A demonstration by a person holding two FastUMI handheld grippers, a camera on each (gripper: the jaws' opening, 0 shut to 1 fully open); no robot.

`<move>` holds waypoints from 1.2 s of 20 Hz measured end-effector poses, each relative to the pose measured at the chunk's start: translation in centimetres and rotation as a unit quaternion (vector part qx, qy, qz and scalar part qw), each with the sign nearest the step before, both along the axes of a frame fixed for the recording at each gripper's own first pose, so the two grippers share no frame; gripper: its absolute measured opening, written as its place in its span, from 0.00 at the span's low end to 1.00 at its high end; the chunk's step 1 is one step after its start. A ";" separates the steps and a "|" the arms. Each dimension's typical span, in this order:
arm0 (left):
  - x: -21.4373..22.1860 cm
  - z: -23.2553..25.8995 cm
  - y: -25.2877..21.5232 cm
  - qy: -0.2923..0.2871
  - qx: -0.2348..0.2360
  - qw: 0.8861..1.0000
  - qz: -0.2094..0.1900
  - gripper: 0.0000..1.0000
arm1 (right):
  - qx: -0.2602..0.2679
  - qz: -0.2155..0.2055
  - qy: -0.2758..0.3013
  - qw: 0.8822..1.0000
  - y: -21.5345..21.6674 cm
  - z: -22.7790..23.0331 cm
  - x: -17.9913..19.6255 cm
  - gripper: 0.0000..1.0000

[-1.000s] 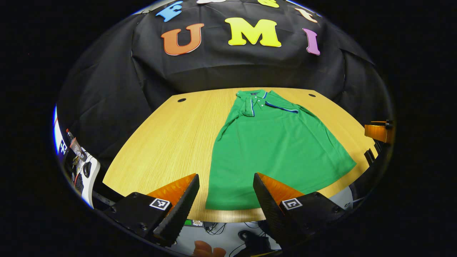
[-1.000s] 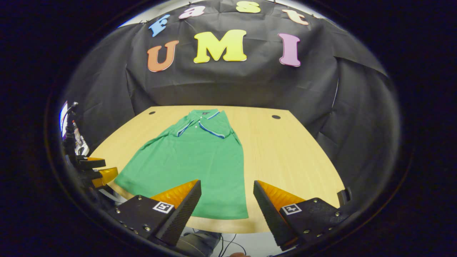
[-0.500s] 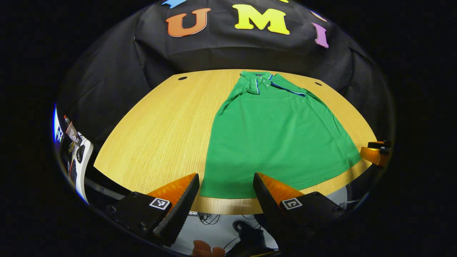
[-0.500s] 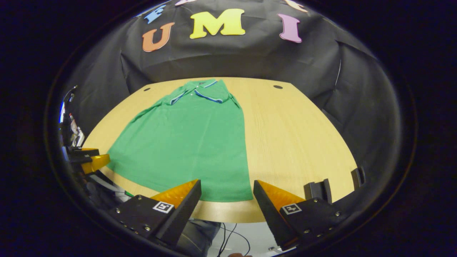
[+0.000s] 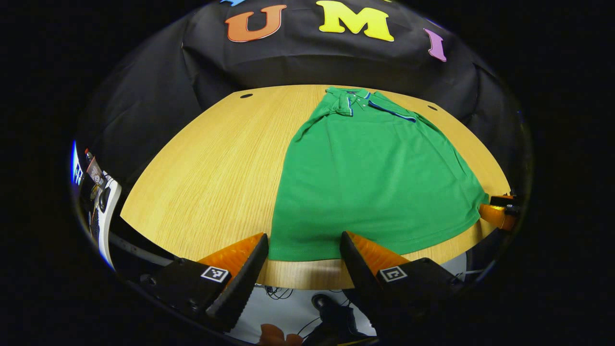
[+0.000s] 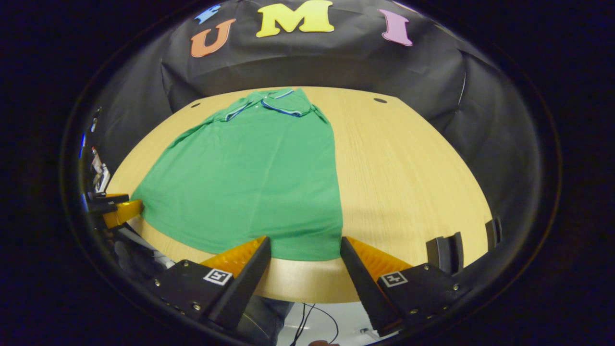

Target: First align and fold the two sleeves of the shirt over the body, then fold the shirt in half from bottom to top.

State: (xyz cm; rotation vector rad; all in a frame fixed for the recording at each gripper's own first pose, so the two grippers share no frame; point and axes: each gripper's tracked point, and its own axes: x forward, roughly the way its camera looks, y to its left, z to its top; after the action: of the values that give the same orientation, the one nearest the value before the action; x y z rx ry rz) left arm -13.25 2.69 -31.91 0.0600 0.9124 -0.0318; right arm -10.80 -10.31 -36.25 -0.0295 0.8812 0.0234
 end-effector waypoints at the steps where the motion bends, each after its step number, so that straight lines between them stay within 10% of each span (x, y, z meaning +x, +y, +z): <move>1: 0.6 -0.2 -0.3 -0.002 -0.004 1.000 0.000 0.98 | 0.001 0.002 -0.001 1.000 0.2 -0.1 0.3 0.96; 5: 1.8 -0.5 -0.7 0.005 -0.014 1.000 0.010 0.99 | 0.009 0.005 0.000 1.000 1.4 -0.1 2.1 0.96; 7: 2.4 -0.4 -1.2 -0.003 -0.014 1.000 -0.003 0.94 | 0.042 -0.003 -0.009 0.999 2.5 -0.3 2.6 0.52; 9: 2.7 -0.3 -0.7 -0.010 -0.011 1.000 0.017 0.17 | 0.066 -0.031 -0.002 0.997 2.7 -0.1 2.9 0.08; 10: 2.7 -0.4 -0.8 -0.010 -0.016 0.999 0.027 0.07 | 0.070 -0.033 0.001 0.997 2.8 0.0 3.1 0.02; 24: 5.2 3.8 -1.7 -0.020 -0.061 0.998 0.007 0.03 | 0.060 -0.027 -0.025 0.998 2.7 4.9 4.7 0.01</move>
State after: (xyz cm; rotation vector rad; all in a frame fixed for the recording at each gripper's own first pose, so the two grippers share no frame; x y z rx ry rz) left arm -8.09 0.98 -28.09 -0.0586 0.8690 -0.0718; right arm -6.09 -7.58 -31.35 0.1055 0.8297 0.0257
